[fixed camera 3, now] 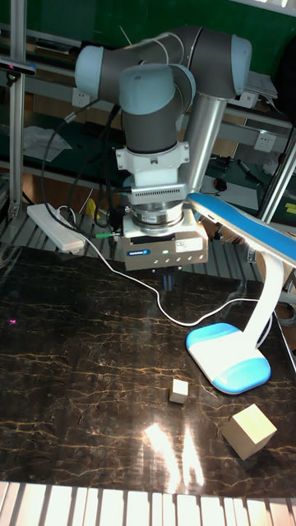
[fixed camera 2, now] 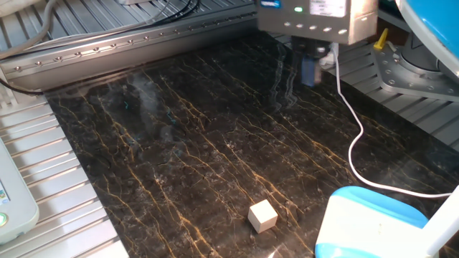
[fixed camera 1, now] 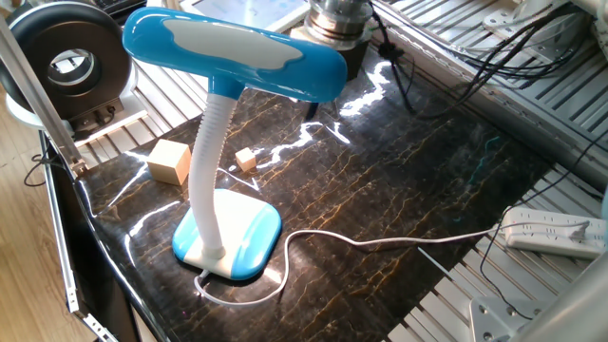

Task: Turn off the desk lamp by pressing the button

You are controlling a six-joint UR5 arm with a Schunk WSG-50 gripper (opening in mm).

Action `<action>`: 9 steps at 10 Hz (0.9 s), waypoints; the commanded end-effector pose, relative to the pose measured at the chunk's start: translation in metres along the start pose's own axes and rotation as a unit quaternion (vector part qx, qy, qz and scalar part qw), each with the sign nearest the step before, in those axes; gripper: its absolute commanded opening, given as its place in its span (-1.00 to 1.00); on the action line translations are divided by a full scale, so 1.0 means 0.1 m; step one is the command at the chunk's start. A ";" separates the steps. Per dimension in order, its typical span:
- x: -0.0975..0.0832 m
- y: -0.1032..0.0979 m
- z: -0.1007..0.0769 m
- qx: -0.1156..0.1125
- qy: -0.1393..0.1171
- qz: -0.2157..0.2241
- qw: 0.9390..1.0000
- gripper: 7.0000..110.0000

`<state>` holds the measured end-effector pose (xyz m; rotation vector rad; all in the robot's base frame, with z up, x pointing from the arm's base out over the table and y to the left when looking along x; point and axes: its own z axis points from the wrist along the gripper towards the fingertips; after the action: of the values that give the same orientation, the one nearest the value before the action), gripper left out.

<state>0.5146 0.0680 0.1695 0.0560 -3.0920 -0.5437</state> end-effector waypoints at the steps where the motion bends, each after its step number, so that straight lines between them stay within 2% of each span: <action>1: 0.02 0.68 -0.12 -0.137 0.013 0.062 0.989 -1.00; 2: 0.01 0.85 -0.17 -0.172 0.017 0.079 0.982 -1.00; 3: 0.02 0.95 -0.21 -0.192 0.022 0.085 0.977 -1.00; 4: 0.03 0.98 -0.23 -0.200 0.025 0.084 0.976 -1.00; 5: 0.06 0.85 -0.18 -0.172 0.026 0.077 0.982 -1.00; 6: 0.06 0.60 -0.10 -0.120 0.019 0.054 0.991 -1.00; 7: 0.04 0.31 -0.04 -0.063 0.009 0.021 0.998 -1.00; 8: 0.02 0.13 -0.03 -0.026 0.006 0.002 1.000 -1.00; 9: 0.04 0.12 -0.03 -0.025 0.008 0.002 1.000 -1.00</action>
<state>0.5067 0.1007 0.1842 -0.0188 -3.0055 -0.7530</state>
